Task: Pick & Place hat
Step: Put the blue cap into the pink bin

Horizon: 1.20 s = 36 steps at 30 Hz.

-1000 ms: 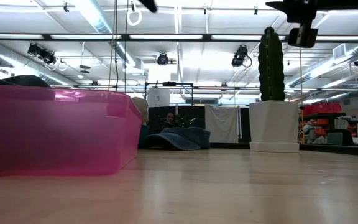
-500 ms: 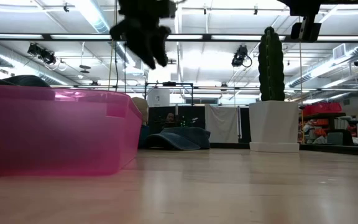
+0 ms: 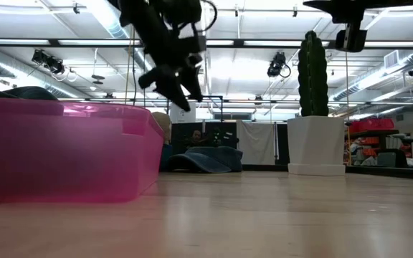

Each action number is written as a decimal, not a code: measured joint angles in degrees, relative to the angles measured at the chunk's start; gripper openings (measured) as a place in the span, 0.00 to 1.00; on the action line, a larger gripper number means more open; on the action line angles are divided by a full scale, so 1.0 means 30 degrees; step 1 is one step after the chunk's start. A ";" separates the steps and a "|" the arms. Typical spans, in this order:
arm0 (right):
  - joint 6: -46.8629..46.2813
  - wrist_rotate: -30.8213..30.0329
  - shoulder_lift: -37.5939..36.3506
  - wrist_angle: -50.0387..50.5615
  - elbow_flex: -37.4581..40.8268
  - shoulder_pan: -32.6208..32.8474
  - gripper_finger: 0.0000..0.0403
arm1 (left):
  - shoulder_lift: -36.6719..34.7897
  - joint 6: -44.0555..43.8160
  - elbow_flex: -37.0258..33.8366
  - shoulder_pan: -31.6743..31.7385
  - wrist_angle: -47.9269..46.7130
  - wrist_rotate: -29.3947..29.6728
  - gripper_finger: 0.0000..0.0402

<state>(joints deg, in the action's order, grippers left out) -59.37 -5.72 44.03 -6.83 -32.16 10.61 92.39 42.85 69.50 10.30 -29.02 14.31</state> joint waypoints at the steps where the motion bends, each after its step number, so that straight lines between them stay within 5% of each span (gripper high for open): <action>1: -0.0049 -0.0122 0.0000 -0.0003 0.0000 0.0000 0.29 | 0.0113 0.0000 -0.0171 0.0139 0.0145 0.0007 0.75; 11: -0.0483 -0.0957 0.0158 -0.0318 -0.0015 -0.0022 0.29 | 0.2376 0.0744 -0.0302 0.1032 0.0690 -0.1322 0.75; 24: -0.0556 -0.1055 0.0869 -0.0375 -0.0007 -0.0022 0.29 | 0.5068 0.2449 -0.0283 0.1307 0.2747 0.1991 0.75; 36: -0.0556 -0.1134 0.0940 -0.0611 -0.0007 -0.0022 0.29 | 0.6109 0.2346 -0.0302 0.1661 0.3580 0.2946 0.74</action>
<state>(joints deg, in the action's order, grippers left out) -61.04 -9.12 46.85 -8.66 -32.18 10.55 110.72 49.89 68.60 15.28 -18.28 23.15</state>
